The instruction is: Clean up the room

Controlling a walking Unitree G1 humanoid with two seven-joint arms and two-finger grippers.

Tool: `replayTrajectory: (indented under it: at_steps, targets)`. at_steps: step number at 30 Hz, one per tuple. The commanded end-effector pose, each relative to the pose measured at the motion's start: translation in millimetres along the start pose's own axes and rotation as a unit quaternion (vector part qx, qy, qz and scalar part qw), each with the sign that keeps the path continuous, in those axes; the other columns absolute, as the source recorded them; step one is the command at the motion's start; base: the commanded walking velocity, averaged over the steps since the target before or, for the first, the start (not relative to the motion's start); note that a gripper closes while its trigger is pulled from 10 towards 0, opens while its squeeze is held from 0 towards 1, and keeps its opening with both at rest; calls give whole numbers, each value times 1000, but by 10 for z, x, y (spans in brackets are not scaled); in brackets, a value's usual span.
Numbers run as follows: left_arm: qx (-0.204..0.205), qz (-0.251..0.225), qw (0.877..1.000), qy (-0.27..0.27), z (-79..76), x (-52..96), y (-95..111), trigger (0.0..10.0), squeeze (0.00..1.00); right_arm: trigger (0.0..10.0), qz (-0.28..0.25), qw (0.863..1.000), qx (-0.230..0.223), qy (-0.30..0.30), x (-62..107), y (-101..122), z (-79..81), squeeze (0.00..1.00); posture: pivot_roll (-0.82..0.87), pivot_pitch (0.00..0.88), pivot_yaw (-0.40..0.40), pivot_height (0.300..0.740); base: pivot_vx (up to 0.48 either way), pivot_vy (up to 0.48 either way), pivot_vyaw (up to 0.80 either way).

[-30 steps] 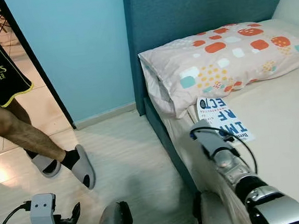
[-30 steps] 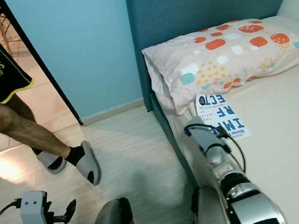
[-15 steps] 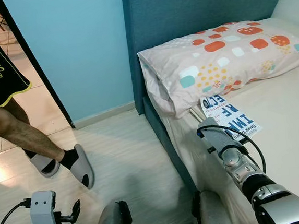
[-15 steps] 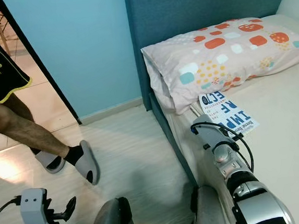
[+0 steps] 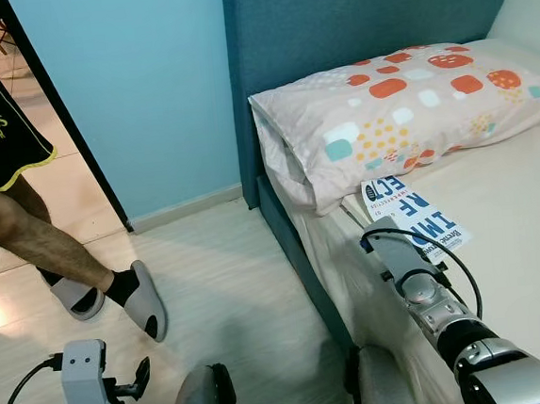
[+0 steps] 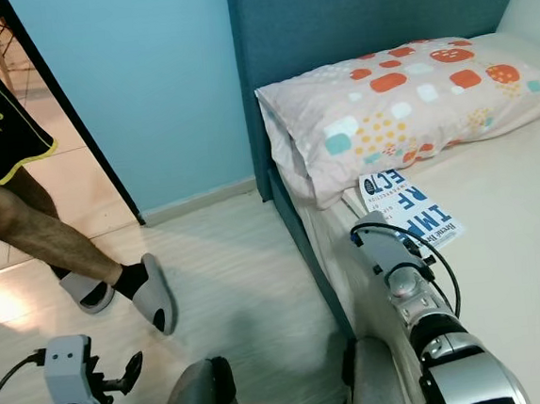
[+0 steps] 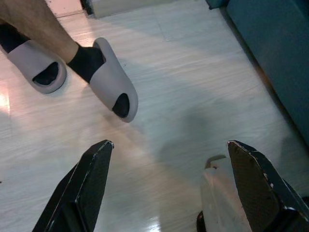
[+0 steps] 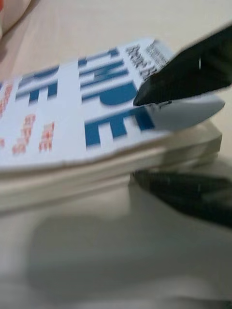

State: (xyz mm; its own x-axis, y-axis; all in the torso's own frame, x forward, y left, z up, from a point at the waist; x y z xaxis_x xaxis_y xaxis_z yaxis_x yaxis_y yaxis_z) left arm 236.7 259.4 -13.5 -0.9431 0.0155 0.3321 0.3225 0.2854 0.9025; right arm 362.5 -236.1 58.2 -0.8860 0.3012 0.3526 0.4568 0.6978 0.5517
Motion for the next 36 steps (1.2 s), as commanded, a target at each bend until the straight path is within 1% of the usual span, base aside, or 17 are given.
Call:
replayTrajectory:
  at_steps: [1, 4, 7, 10, 13, 14, 16, 17, 18, 19, 20, 21, 22, 24, 25, 28, 36]
  targets:
    - [5, 17, 1000, 5, 0, 38, -113, 10000, 0, 10000, 13, 1000, -10, 6, 9, -62, 27, 1000, 134, 169, -48, 565, 0, 0, 0]
    - [11, 41, 999, 15, -7, 30, -242, 10000, 0, 10000, 26, 998, -53, 1, 15, -127, -17, 1000, 116, 112, -64, 565, 0, 0, 0]
    - [12, 49, 999, 19, 1, 39, -279, 10000, 0, 10000, 27, 998, -64, 2, 24, -140, -10, 1000, 113, 103, -66, 565, 0, 0, 0]
    - [10, 63, 998, 26, 27, 62, -336, 10000, 0, 10000, -17, 995, -99, 11, 83, -46, 77, 1000, 92, 73, -59, 565, 0, 0, 0]
    - [0, 67, 997, 32, 51, 41, -317, 10000, 0, 10000, -144, 971, -185, 47, 319, 275, 238, 1000, 77, 61, -56, 565, 0, 0, 0]
    - [0, 67, 997, 32, 51, 41, -317, 10000, 0, 10000, -144, 971, -185, 47, 319, 275, 238, 1000, 77, 61, -56, 565, 0, 0, 0]
    - [-9, 64, 997, 38, 46, -15, -260, 10000, 0, 10000, -211, 937, -262, 91, 529, 465, 362, 1000, 64, 56, -56, 565, 0, 0, 0]
    - [-9, 64, 997, 38, 46, -15, -260, 10000, 0, 10000, -211, 937, -262, 91, 529, 465, 362, 1000, 64, 56, -56, 565, 0, 0, 0]
    - [-15, 58, 998, 36, 22, -62, -213, 10000, 0, 10000, -220, 923, -293, 114, 614, 495, 444, 667, 60, 51, -56, 565, 0, 0, 0]
    - [-25, 54, 998, 32, -15, -117, -163, 10000, 0, 10000, -226, 911, -314, 146, 699, 503, 559, 0, 57, 45, -58, 565, 0, 0, 0]
    - [-31, 49, 998, 29, -52, -166, -121, 10000, 0, 10000, -223, 902, -319, 184, 771, 489, 688, 0, 56, 38, -58, 565, 0, 0, 0]
    - [-31, 49, 998, 29, -52, -166, -121, 10000, 0, 10000, -223, 902, -319, 184, 771, 489, 688, 0, 56, 38, -58, 565, 0, 0, 0]
    - [-33, 42, 998, 25, -89, -208, -80, 10000, 0, 10000, -229, 890, -335, 209, 845, 480, 777, 0, 54, 35, -58, 569, 0, 0, 0]
    - [-35, 38, 998, 23, -125, -247, -53, 10000, 0, 10000, -220, 886, -342, 224, 875, 442, 845, 0, 51, 25, -58, 574, 0, 0, 0]
    - [-35, 38, 998, 23, -125, -247, -53, 10000, 0, 10000, -220, 886, -342, 224, 875, 442, 845, 0, 51, 25, -58, 574, 0, 0, 0]
    - [-36, 49, 998, 30, -251, -338, -88, 10000, 0, 10000, -174, 891, -339, 248, 885, 220, 1069, 0, 49, 0, -60, 589, 0, 0, 0]
    - [-42, 74, 996, 5, -487, -369, -246, 10000, 0, 10000, -135, 901, -310, 273, 872, 52, 1272, 0, 45, 0, -56, 613, 0, 0, 0]
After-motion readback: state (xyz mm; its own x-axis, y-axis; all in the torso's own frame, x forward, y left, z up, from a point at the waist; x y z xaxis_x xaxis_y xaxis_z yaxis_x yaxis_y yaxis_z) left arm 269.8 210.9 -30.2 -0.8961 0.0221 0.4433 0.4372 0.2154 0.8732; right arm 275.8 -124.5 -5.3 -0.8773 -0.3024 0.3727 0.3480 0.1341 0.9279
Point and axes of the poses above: a point about 5 cm out from each wrist's last joint towards the gripper, its own x axis pointing back from the gripper into the wrist, its own y axis along the axis of the wrist's last joint, z = x × y, the point moved 2 cm from there along -x, pointing out of the wrist towards the gripper, and after that the axes turned 15 degrees about x, right-handed, at the moved point
